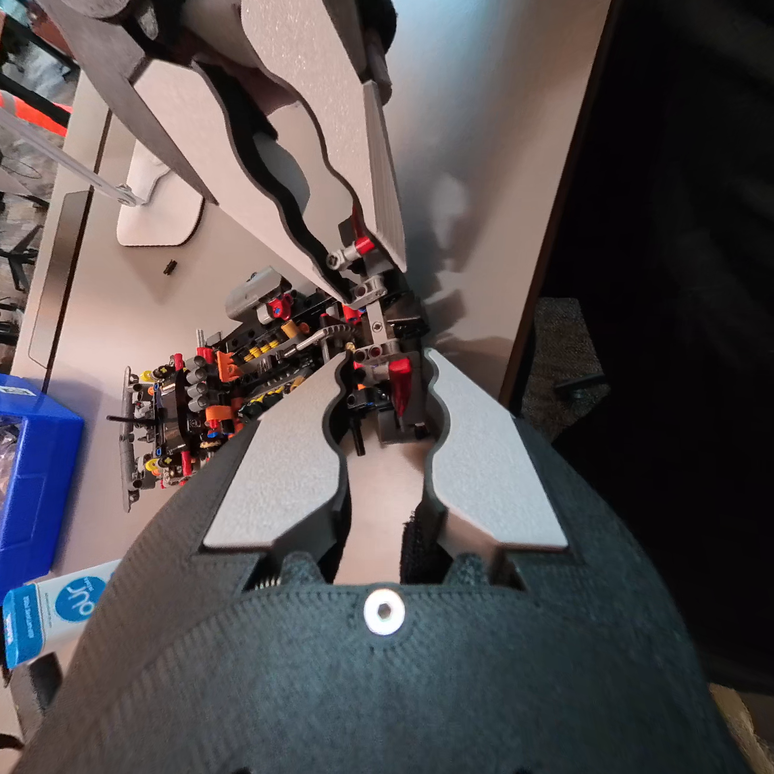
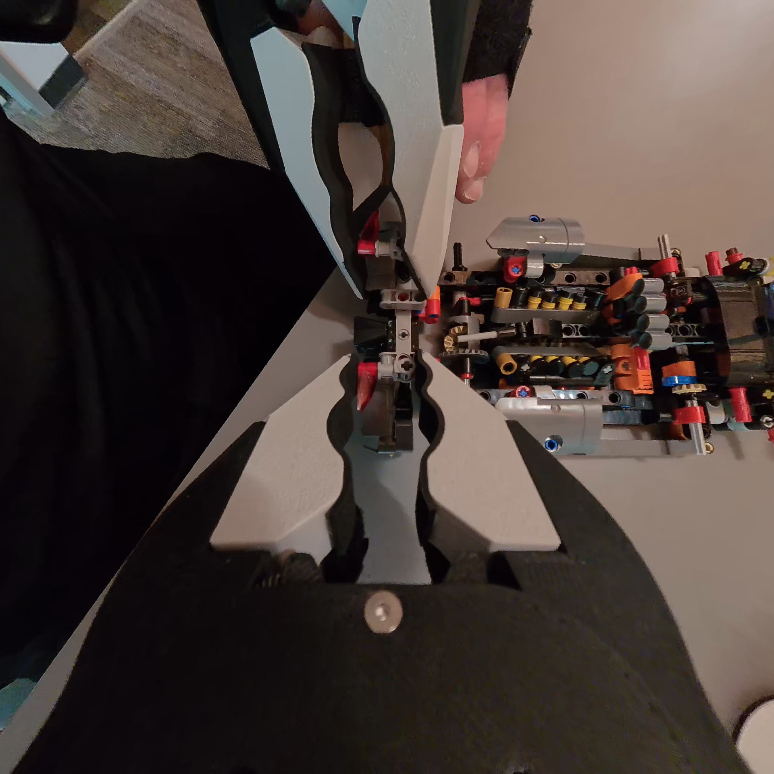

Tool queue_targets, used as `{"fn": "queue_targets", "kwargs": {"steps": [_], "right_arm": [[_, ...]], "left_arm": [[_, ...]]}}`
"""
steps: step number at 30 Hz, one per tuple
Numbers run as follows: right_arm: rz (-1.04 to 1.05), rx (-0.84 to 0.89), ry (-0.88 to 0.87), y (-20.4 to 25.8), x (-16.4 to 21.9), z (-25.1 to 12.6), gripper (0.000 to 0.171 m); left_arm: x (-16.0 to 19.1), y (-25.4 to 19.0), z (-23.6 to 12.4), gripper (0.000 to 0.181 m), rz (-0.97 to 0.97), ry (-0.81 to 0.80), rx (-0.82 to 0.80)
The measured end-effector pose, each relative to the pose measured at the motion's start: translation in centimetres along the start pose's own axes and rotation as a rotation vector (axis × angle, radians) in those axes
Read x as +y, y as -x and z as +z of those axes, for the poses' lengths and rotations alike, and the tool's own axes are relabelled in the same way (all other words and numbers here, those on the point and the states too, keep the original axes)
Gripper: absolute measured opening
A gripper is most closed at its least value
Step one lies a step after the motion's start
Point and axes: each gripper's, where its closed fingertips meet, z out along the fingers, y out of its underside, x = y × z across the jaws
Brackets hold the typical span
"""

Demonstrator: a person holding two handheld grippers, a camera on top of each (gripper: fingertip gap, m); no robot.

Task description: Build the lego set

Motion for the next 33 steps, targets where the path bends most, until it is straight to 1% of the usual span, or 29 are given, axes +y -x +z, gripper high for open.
{"fn": "queue_targets", "kwargs": {"steps": [1,8,16,20,27,33], "right_arm": [[0.005,-0.004,-0.003,-0.01,0.00,-0.03,0.024],[0.081,-0.059,-0.062,-0.16,-0.09,-0.41,0.026],[0.115,-0.085,-0.093,-0.45,-0.15,-0.60,0.027],[0.108,-0.070,-0.093,-0.74,-0.06,-0.87,0.032],[0.043,-0.038,-0.050,-0.86,0.26,-0.90,0.031],[0.041,-0.038,-0.043,-0.88,0.43,-0.87,0.031]], "left_arm": [[-0.03,0.01,0.02,0.030,0.002,0.006,0.009],[-0.10,0.21,0.23,0.030,0.024,0.035,0.032],[-0.03,0.42,0.37,0.030,0.011,0.051,0.041],[0.01,0.50,0.38,0.030,0.002,0.058,0.043],[0.05,0.61,0.47,0.030,0.008,0.078,0.042],[0.06,0.65,0.54,0.030,0.005,0.094,0.047]]}}
